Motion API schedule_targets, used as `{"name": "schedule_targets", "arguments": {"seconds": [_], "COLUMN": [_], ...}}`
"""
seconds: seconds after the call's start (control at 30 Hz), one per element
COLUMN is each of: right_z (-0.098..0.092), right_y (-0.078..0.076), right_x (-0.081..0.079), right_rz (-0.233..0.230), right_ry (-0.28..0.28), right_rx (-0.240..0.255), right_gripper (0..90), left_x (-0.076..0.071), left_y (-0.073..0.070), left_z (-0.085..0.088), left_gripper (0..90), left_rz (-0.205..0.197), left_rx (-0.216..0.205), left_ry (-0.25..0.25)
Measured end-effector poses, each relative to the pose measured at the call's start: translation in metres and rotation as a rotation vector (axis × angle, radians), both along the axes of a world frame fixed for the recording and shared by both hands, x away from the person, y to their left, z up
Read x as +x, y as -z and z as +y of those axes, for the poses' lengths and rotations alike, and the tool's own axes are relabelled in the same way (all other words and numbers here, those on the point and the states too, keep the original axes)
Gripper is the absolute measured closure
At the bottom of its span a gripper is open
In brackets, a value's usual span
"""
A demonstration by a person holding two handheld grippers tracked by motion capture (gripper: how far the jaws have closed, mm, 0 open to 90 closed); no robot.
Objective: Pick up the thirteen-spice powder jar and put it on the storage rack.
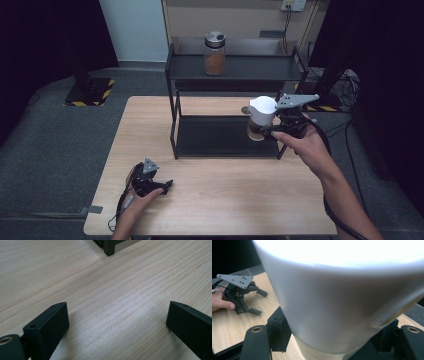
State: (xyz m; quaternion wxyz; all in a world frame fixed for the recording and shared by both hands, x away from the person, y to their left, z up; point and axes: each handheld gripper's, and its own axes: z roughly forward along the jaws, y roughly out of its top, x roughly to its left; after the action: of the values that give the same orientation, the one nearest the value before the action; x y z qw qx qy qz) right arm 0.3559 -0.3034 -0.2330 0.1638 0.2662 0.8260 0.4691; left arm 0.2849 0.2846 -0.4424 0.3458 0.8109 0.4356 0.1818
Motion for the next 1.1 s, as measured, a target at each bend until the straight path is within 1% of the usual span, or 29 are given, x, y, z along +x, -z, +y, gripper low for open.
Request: {"name": "schedule_targets", "arguments": {"seconds": [0.5,0.63,0.77,0.9,1.1], "right_z": [-0.005,-0.006,-0.006,-0.007,-0.005], "right_y": [-0.025,-0.033,-0.040,-0.045,-0.056], "right_x": [0.007,0.009,0.009,0.010,0.013], "right_rz": [0.000,0.010,0.002,0.007,0.003], "right_ry": [-0.004,0.000,-0.004,-0.010,-0.014], "right_rx": [0.013,0.016,0.011,0.029,0.028], "right_gripper": [31.4,31.4,31.4,31.4,31.4], "left_x": [0.000,0.000,0.000,0.000,0.000], "left_y": [0.000,0.000,0.000,0.000,0.000], "left_z": [0.000,0.000,0.000,0.000,0.000], "left_gripper": [3.2,3.2,3.2,3.2,3.2], "left_rz": [0.000,0.000,0.000,0.000,0.001], "left_rx": [0.000,0.000,0.002,0.002,0.001], "left_ry": [0.000,0.000,0.001,0.001,0.001]}}
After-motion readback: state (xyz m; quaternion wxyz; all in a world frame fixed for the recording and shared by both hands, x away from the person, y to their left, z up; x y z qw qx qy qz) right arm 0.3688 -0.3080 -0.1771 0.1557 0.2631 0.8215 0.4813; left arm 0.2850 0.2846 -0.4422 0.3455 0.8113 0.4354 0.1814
